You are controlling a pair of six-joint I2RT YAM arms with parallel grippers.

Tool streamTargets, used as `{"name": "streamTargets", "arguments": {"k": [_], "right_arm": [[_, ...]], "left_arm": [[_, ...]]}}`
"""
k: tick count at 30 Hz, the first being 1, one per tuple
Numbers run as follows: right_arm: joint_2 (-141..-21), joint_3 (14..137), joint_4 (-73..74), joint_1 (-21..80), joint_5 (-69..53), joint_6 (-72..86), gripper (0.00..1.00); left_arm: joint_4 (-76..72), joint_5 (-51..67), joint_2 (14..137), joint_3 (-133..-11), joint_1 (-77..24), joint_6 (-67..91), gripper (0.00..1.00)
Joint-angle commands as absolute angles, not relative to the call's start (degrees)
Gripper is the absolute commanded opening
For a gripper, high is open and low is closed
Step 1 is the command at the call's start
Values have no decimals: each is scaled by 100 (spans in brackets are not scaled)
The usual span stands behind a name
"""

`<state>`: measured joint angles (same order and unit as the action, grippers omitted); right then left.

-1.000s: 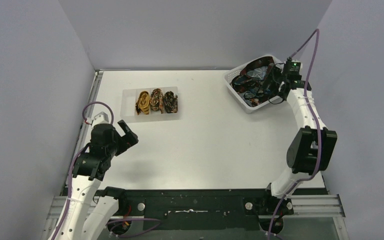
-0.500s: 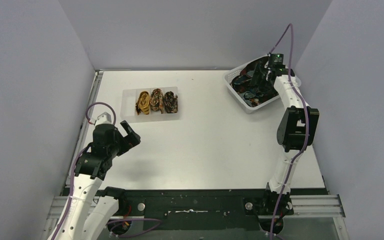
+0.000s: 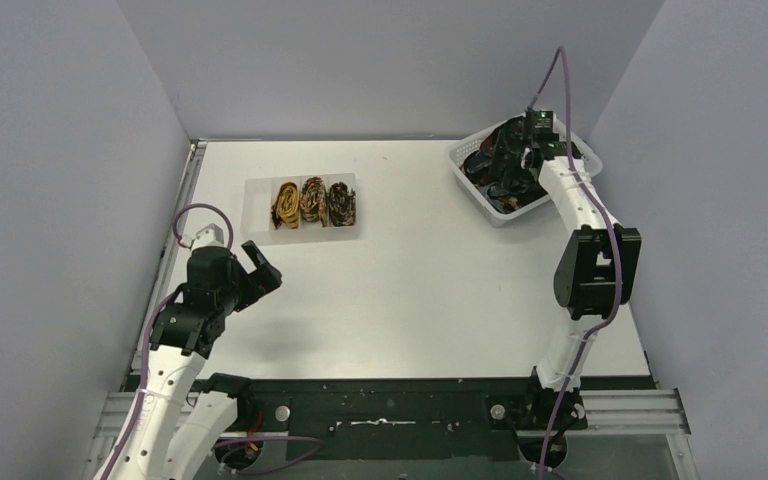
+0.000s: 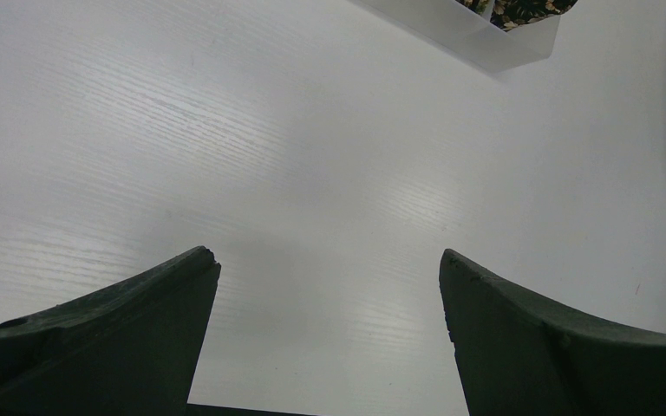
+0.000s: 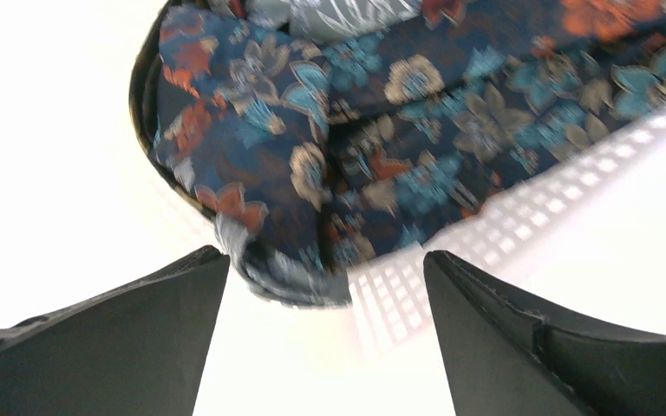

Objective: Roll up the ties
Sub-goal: Pick up the tie from the bin.

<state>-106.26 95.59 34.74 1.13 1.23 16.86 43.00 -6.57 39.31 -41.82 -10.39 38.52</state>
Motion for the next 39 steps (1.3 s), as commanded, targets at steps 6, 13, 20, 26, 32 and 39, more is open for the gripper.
{"name": "streamTargets", "arguments": {"k": [6,13,20,26,32,39], "right_arm": [[-10435,9290,2873,-141,-768,2240,76],[-10644,9260,2852,-141,-738,2406,70],[-11001,9539,2913,-164,-829,2469,65],[-11198,9658,2682,-166,-1003,2267,55],[-11346,10222,2969,-129,-726,1794,22],[-11108,10527,3046,-88,-506,1594,0]], "left_arm": [[4025,-568,3903,-4228,-1022,3806,97],[4013,-567,3889,-4219,-1020,3806,97],[4036,-602,3879,-4225,-1028,3814,97],[4065,-622,3892,-4231,-1025,3823,97],[4063,-636,3885,-4227,-1022,3843,97],[4055,-642,3869,-4214,-1027,3859,97]]}}
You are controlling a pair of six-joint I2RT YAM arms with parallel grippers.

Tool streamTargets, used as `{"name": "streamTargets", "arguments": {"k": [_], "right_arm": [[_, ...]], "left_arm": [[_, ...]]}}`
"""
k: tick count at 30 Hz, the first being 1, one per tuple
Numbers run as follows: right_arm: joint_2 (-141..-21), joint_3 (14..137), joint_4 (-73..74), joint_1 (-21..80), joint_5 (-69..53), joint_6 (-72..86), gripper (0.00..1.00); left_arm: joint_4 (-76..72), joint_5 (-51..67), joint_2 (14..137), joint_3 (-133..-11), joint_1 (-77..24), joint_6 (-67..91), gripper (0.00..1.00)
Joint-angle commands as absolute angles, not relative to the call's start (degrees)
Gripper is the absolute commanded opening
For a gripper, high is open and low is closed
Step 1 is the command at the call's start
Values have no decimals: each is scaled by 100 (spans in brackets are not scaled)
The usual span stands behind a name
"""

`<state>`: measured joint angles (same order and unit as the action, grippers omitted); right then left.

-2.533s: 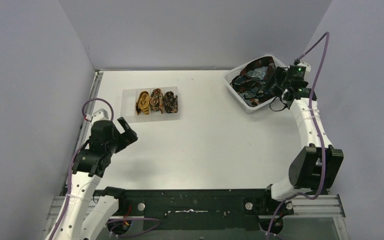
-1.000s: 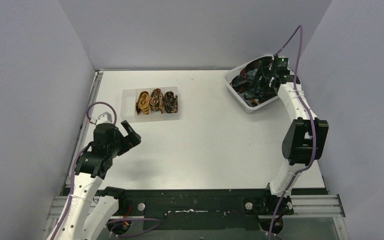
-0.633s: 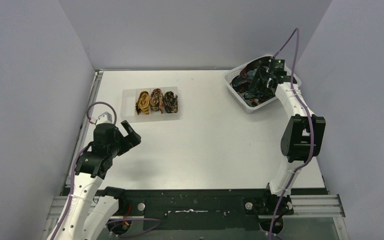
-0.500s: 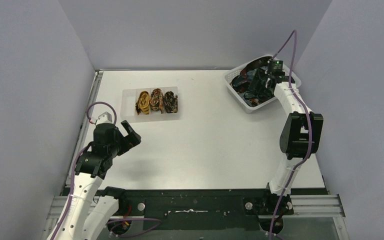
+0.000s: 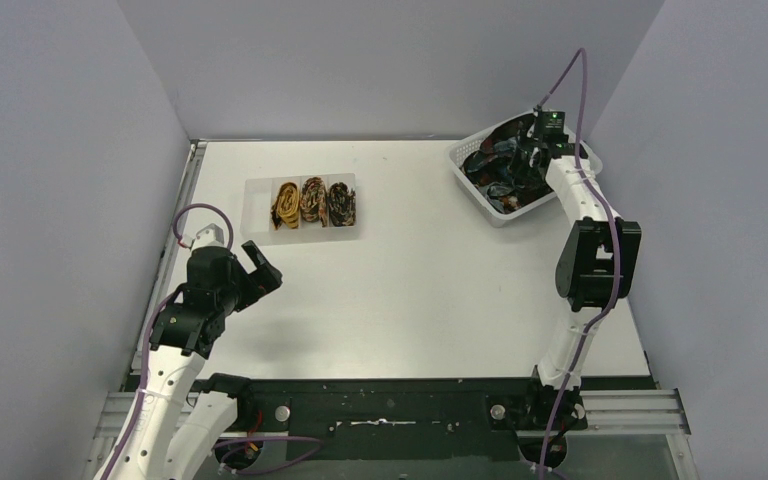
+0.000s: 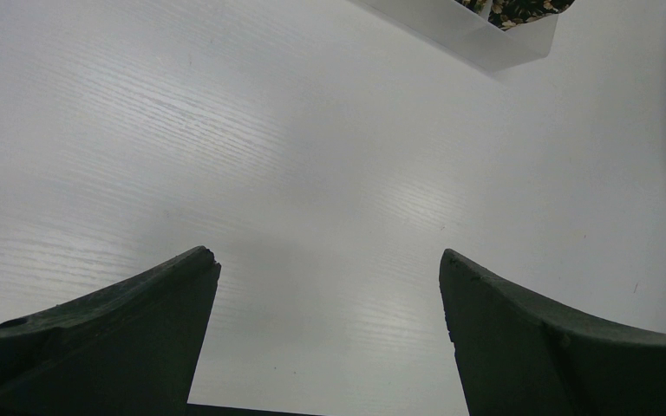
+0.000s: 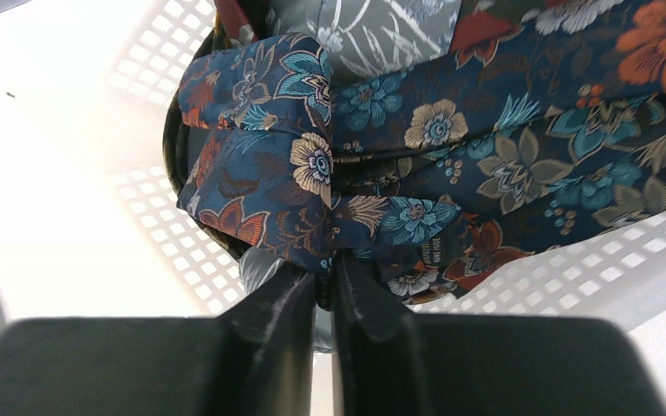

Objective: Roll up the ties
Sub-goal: Pick up the tie from the bin, then place the tie at the center of the board.

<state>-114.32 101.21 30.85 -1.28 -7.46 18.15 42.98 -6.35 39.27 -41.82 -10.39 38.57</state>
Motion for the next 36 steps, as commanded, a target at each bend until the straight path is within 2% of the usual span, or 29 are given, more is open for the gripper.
{"name": "streamTargets", "arguments": {"k": [1,8,20,25,30,36], "right_arm": [[-11067,10574,3054,-88,-513,1573,0],[-10274,10499,2660,-114,-1390,1772,0],[-9344,10723,3088,-117,-946,1653,0],[-8806,10551,3149,29,-2015,1620,0],[-8258,9771,3231,984,-3302,1492,0],[-7464,7815,3252,2693,-3038,1257,0]], "left_arm": [[4052,-635,3867,-4204,-1023,3862,97],[4043,-617,3868,-4197,-1034,3861,97],[4016,-598,3822,-4177,-1042,3858,97],[4015,-572,3880,-4189,-1040,3858,97],[3986,-563,3902,-4166,-1040,3875,97],[4034,-551,3841,-4177,-1051,3949,97]]}}
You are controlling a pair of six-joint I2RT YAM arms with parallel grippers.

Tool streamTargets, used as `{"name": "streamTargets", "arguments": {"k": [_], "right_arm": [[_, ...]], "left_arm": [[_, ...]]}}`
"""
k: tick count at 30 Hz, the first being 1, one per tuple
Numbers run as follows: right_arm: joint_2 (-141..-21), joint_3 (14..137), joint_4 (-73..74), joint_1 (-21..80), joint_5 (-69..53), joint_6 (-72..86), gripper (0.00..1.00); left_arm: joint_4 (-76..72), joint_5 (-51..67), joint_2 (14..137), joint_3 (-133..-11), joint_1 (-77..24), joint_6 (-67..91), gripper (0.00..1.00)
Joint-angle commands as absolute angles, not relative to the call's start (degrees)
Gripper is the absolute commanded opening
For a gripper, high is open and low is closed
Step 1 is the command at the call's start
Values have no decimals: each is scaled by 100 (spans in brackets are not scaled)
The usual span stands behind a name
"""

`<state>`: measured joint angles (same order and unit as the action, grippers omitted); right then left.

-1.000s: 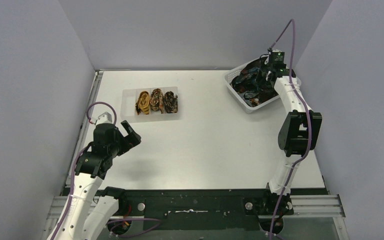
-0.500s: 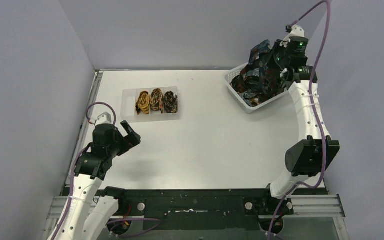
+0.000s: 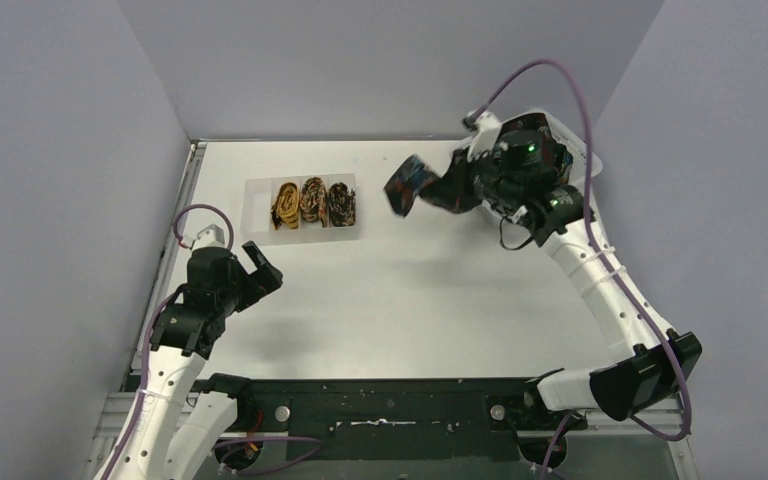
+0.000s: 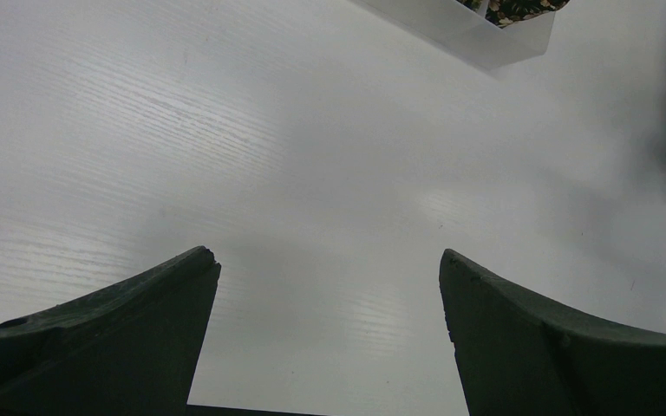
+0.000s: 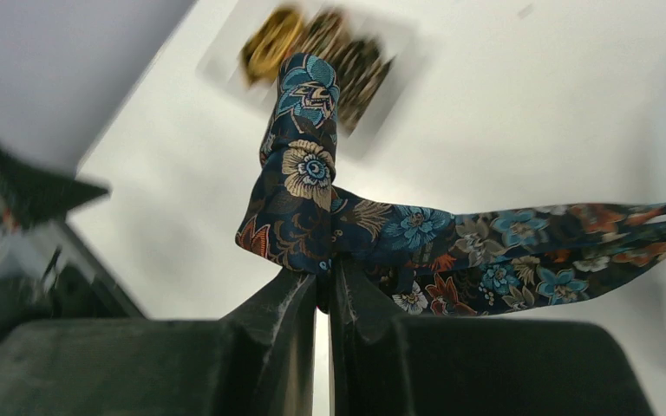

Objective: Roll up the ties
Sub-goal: Place the tie at the center of the board.

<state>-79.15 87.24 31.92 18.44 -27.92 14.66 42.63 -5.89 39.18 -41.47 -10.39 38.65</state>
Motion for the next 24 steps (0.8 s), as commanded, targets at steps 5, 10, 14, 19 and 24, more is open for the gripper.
{"name": "streamTargets", "arguments": {"k": [5,10,14,19,24], "right_arm": [[-7399,6415,2636,4210,-2713,1772,0],[-8044,6115,2069,4844,-2139,2219,0],[-8841,6406,1906,5189,-1781,2320,5],[-9145,6653,2114,5350,-1560,2324,59],[-8319,6300,2391,5233,-607,2596,78]], "left_arm": [[4015,-560,3771,-4102,-1058,4112,97],[4018,-479,3800,-4061,-1063,4213,97],[3922,-208,3802,-3936,-1055,4292,97],[3639,512,3843,-3673,-1063,4333,97],[2977,1488,4133,-3212,-1060,4331,97]]}}
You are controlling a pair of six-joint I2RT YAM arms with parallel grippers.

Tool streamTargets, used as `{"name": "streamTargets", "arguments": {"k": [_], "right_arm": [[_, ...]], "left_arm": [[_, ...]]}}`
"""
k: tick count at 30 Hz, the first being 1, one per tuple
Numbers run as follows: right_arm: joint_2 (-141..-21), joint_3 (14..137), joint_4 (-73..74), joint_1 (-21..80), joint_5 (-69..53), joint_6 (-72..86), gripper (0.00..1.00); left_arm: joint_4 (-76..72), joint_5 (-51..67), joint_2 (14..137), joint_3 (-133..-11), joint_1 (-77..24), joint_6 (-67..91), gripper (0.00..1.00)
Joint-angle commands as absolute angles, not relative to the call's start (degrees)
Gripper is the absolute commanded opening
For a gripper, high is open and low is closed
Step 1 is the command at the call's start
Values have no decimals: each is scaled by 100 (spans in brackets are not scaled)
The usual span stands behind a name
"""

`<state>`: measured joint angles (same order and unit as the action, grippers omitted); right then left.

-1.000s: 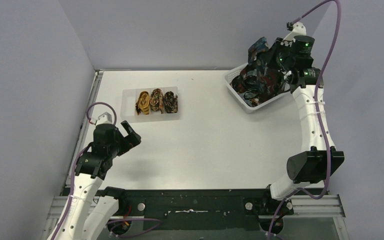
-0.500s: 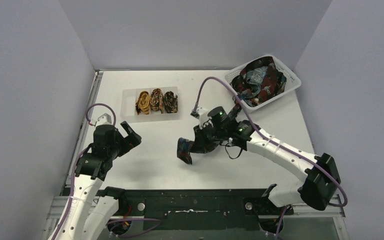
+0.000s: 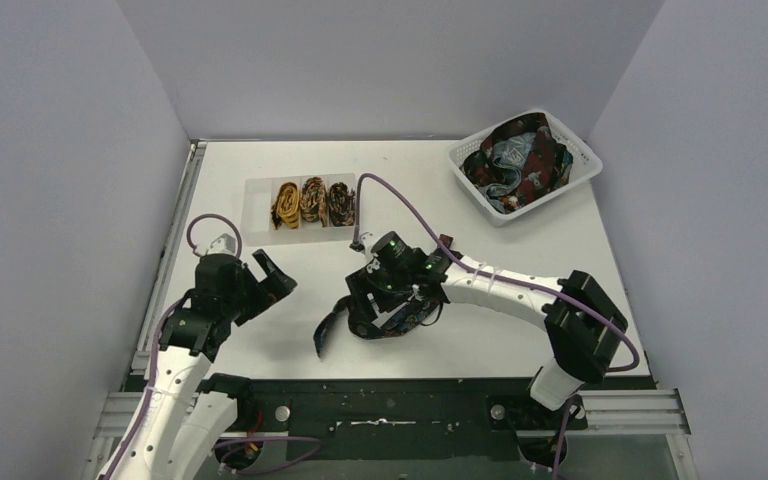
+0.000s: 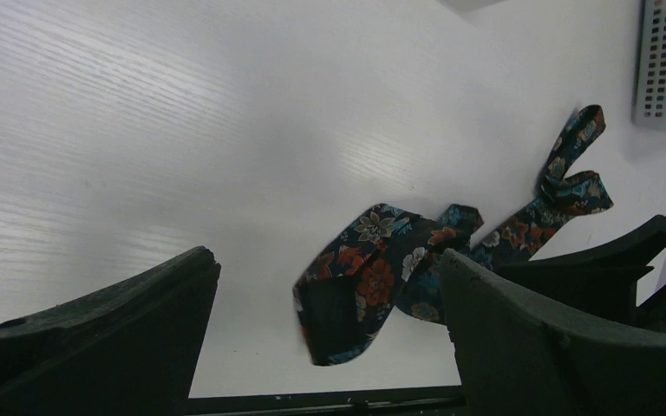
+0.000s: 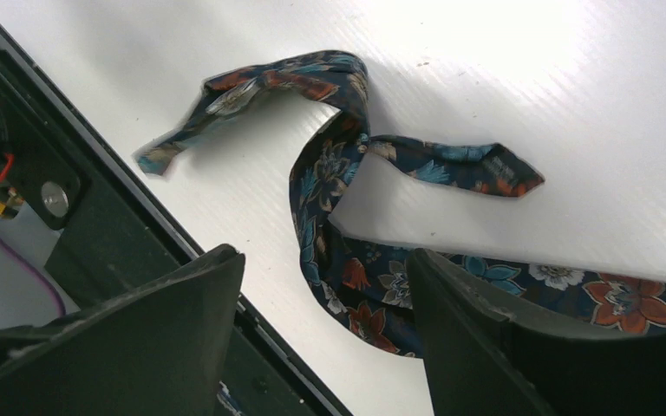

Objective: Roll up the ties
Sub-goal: Place the tie at the center of the board, then flatten out the tie at the center of the board.

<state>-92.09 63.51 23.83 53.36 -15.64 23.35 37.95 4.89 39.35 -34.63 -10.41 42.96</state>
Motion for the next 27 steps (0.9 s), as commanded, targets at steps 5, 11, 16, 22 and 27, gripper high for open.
{"name": "streamTargets", "arguments": {"k": [5,11,16,22,27], "right_arm": [[-7344,5788,3065,4626,950,3220,82],[-6543,4781,3170,3047,777,3778,83],[-6611,4311,2850,2614,-151,3936,82],[-7168,4118,2426,2576,-327,4123,77],[-7775,4149,1726,2540,-713,4178,75]], "left_arm": [[2155,2221,4660,-2758,-1125,4446,97],[1881,2041,5080,-2672,-1441,4358,97],[1563,1902,5573,-2633,-1934,4298,96],[1149,1650,6102,-2721,-2839,4340,84],[802,1548,6395,-2678,-3225,4497,65]]}}
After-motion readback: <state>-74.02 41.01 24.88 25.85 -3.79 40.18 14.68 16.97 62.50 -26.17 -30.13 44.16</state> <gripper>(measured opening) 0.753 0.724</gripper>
